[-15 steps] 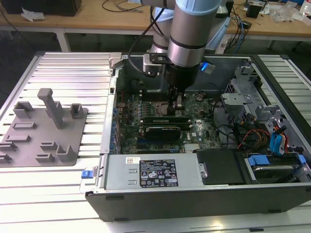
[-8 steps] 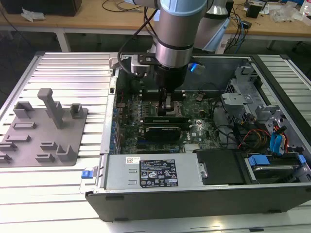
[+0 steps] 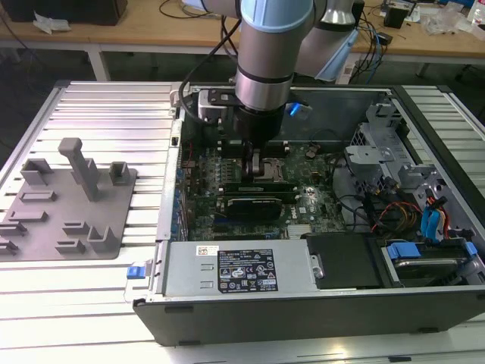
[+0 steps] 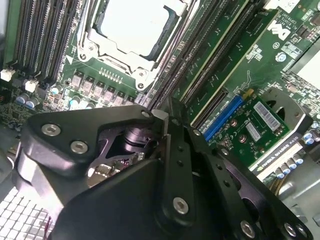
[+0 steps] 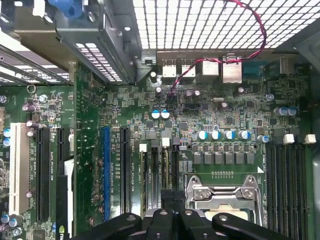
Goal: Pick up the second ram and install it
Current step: 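Press down the second ram until it locks into place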
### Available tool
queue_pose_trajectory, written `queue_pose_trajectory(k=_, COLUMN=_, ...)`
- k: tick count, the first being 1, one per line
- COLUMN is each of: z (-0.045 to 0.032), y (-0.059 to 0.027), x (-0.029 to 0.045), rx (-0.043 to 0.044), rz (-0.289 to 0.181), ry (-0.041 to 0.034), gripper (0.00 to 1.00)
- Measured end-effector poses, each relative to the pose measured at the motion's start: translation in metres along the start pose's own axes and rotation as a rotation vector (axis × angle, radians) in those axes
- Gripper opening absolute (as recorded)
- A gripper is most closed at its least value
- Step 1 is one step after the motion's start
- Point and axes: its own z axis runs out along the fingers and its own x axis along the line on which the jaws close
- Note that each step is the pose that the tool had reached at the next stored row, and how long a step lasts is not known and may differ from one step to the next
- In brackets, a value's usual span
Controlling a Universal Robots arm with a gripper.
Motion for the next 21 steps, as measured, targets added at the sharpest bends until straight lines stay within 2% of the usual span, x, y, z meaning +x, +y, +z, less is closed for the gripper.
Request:
queue_pose_trajectory(k=5, z=0.0038, y=-0.0001, x=0.0, rx=-0.0001, rz=0.0, ry=0.0002, gripper=0.08)
queue_pose_trajectory(k=13, z=0.0052, y=-0.0002, x=-0.0001, rx=0.0001, rz=0.0, ry=-0.0016, gripper=0.08)
queue_pose_trajectory(k=14, z=0.0033, y=-0.0003, x=-0.0003, rx=0.0016, rz=0.0, ry=-0.0035, gripper=0.08)
queue_pose_trajectory(k=16, z=-0.0091, y=0.0005, x=0.0001, rx=0.0001, rz=0.0, ry=-0.0016, gripper=0.08)
queue_pose_trajectory(k=19, z=-0.0109, y=0.0006, x=0.0001, rx=0.0, rz=0.0, ry=-0.0016, gripper=0.08)
queue_pose_trajectory(k=21, z=-0.0111, y=-0.0031, x=0.0, rx=0.0, rz=0.0, ry=-0.0013, gripper=0.08)
